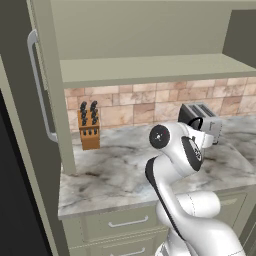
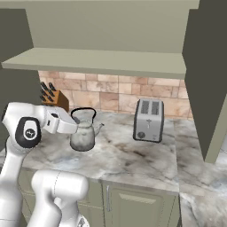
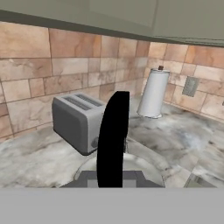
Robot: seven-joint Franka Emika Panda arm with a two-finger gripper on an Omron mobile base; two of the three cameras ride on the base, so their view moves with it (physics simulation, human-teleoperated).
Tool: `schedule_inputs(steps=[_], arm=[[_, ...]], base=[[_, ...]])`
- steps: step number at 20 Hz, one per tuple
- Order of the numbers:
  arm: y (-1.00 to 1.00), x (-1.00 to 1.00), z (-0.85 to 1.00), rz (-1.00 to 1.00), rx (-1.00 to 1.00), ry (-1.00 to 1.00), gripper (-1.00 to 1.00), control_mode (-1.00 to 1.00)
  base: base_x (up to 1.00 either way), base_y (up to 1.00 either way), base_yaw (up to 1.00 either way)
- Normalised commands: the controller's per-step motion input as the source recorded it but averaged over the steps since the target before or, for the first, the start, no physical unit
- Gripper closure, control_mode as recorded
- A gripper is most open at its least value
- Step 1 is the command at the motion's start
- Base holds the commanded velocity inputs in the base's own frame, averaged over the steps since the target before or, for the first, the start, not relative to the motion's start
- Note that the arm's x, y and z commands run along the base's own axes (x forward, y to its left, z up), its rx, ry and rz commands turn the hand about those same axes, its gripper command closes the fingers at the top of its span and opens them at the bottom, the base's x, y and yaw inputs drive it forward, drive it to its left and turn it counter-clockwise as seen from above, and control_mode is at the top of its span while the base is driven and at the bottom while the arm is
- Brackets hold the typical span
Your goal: Open the cabinet, pick the kettle from the cabinet, and place it in the sink.
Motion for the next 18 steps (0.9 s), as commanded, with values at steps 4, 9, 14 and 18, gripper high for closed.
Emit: schedule_inputs(steps=[4, 9, 14, 18], arm=[[0.0, 0.0, 0.0, 0.0, 0.0, 0.0, 1.0, 1.0], [0.0, 0.0, 0.0, 0.0, 0.0, 0.0, 1.0, 1.0], [0.0, 0.0, 0.0, 0.0, 0.0, 0.0, 1.0, 1.0], [0.0, 0.0, 0.0, 0.0, 0.0, 0.0, 1.0, 1.0]], base=[[0.0, 0.0, 0.0], [-0.28, 0.0, -0.04], [-0.47, 0.0, -0.11], [-0.47, 0.0, -0.11]])
